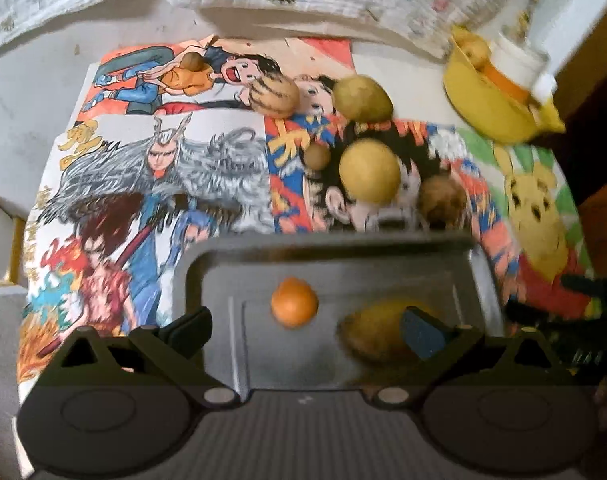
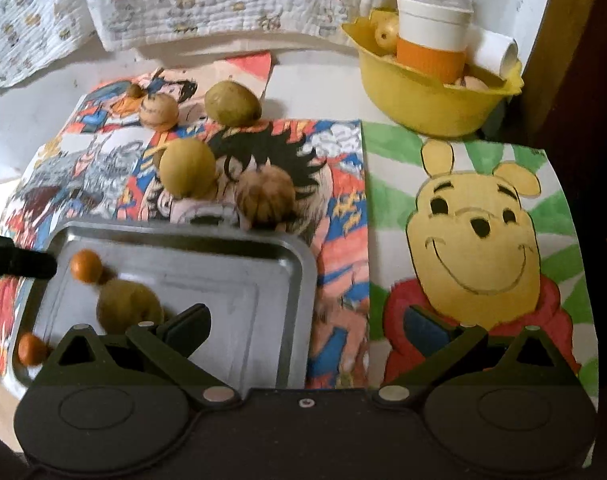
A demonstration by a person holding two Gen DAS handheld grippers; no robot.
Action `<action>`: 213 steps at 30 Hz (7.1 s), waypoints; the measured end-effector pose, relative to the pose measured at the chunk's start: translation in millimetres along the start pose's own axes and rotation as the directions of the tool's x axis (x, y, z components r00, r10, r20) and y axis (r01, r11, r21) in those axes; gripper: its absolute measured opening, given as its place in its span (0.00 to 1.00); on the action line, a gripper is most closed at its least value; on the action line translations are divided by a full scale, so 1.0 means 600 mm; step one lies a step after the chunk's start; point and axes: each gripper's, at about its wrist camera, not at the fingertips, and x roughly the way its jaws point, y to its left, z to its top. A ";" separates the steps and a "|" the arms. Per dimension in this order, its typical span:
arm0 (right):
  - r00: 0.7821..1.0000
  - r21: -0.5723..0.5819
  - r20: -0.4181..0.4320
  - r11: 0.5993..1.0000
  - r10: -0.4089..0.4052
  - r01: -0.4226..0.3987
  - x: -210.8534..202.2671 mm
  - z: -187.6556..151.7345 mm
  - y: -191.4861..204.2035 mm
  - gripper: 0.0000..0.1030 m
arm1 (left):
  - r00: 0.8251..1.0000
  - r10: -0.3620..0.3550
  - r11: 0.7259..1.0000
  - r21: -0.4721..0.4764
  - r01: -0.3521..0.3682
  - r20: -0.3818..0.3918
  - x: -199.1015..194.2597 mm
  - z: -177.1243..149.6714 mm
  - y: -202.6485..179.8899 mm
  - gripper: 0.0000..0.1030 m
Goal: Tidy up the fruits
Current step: 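Grasp a brown round fruit with the right gripper while the left grasps a yellow lemon, then carry the brown fruit and lemon onto the tray and open both grippers, then move both open grippers from the tray back toward the fruit cluster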
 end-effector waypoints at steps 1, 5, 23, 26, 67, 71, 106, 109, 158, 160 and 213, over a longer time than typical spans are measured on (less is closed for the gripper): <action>1.000 -0.005 0.012 1.000 -0.004 0.004 0.003 0.005 0.004 0.99 | 1.000 -0.009 1.000 -0.016 0.009 0.000 0.003 0.010 0.002 0.99; 0.999 -0.040 0.049 0.999 -0.015 0.017 0.016 0.023 0.023 0.99 | 0.999 -0.046 0.997 -0.068 0.046 0.000 0.025 0.058 0.003 0.99; 0.993 -0.170 0.094 0.981 -0.076 0.092 0.089 0.074 0.082 0.85 | 0.979 -0.171 0.980 -0.125 0.158 -0.109 0.151 0.159 -0.033 0.95; 0.993 -0.181 0.096 0.979 -0.072 0.089 0.096 0.082 0.083 0.82 | 0.974 -0.194 0.972 -0.158 0.175 -0.117 0.160 0.165 -0.027 0.90; 1.000 -0.079 0.024 0.997 0.015 -0.013 0.147 0.098 0.054 0.53 | 0.965 -0.242 0.927 -0.318 0.199 -0.100 0.204 0.170 -0.021 0.55; 0.999 -0.081 0.039 0.996 0.028 -0.025 0.130 0.089 0.058 0.53 | 0.969 -0.228 0.937 -0.292 0.192 -0.096 0.191 0.163 -0.018 0.55; 0.960 -0.147 -0.093 0.950 0.263 -0.275 0.092 0.057 0.143 0.53 | 0.995 -0.099 0.903 -0.418 0.094 0.009 0.060 0.021 0.105 0.56; 0.951 -0.099 -0.113 0.949 0.288 -0.299 0.100 0.058 0.142 0.53 | 0.996 -0.087 0.899 -0.431 0.080 0.004 0.058 0.014 0.113 0.56; 0.944 -0.382 -0.092 0.864 0.316 -0.326 -0.013 -0.043 0.208 0.98 | 0.999 0.027 0.935 -0.355 -0.018 0.022 -0.037 -0.102 0.124 0.99; 0.945 -0.383 -0.096 0.865 0.312 -0.324 -0.021 -0.050 0.206 0.98 | 0.999 0.046 0.944 -0.328 -0.035 0.026 -0.046 -0.118 0.118 0.99; 0.997 -0.099 0.051 0.993 0.065 -0.060 0.003 0.039 0.029 0.99 | 0.991 0.135 0.989 0.055 -0.134 -0.010 0.007 -0.005 -0.002 0.99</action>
